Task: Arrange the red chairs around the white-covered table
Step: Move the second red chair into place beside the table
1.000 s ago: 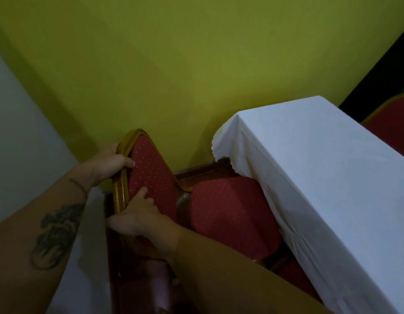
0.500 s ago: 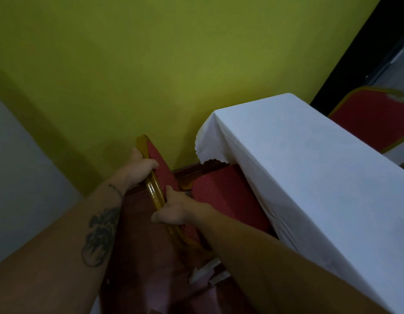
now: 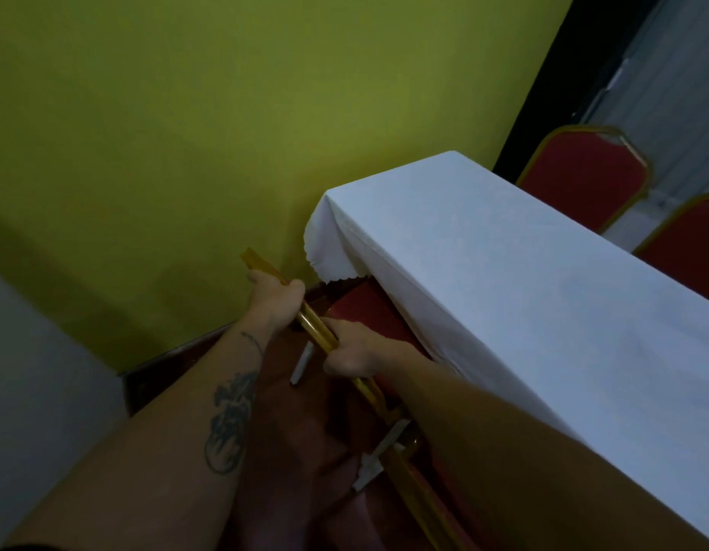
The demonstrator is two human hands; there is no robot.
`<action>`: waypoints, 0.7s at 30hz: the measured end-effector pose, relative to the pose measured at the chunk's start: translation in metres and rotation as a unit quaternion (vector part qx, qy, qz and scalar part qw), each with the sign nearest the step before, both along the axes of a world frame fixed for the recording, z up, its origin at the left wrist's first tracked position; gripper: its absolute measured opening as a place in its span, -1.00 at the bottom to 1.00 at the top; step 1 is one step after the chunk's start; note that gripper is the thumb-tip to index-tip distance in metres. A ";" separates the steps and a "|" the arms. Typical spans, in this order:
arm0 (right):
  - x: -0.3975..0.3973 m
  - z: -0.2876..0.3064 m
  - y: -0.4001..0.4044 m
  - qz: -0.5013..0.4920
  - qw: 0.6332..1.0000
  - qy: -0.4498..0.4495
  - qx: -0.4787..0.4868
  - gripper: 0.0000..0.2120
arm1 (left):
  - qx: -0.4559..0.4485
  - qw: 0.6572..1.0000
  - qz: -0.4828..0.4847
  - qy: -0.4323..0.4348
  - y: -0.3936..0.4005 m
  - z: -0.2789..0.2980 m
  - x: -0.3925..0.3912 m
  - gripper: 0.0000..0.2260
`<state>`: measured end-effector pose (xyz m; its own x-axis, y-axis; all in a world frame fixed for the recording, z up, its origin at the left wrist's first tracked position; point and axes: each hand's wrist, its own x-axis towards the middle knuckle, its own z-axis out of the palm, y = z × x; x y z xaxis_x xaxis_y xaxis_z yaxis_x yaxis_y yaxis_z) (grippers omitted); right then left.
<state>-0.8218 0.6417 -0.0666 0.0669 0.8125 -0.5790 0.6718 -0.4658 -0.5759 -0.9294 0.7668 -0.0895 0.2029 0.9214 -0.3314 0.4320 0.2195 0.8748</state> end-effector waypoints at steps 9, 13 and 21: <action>0.001 0.001 -0.014 -0.077 0.996 -0.035 0.037 -0.32 | -0.028 0.999 -0.021 0.002 0.012 0.005 0.022 -0.17; -0.008 0.002 -0.009 -0.076 0.995 -0.059 0.036 -0.35 | -0.038 0.998 -0.040 0.031 0.032 0.007 0.022 -0.16; -0.002 0.005 -0.027 -0.099 0.993 -0.051 0.026 -0.60 | -0.061 0.994 -0.092 0.008 0.064 -0.006 0.013 -0.06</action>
<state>-0.8243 0.6151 -0.0620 0.2847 0.8067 -0.5178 0.6261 -0.5655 -0.5369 -0.9166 0.8309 -0.0953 0.3589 0.8215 -0.4432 0.4879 0.2397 0.8393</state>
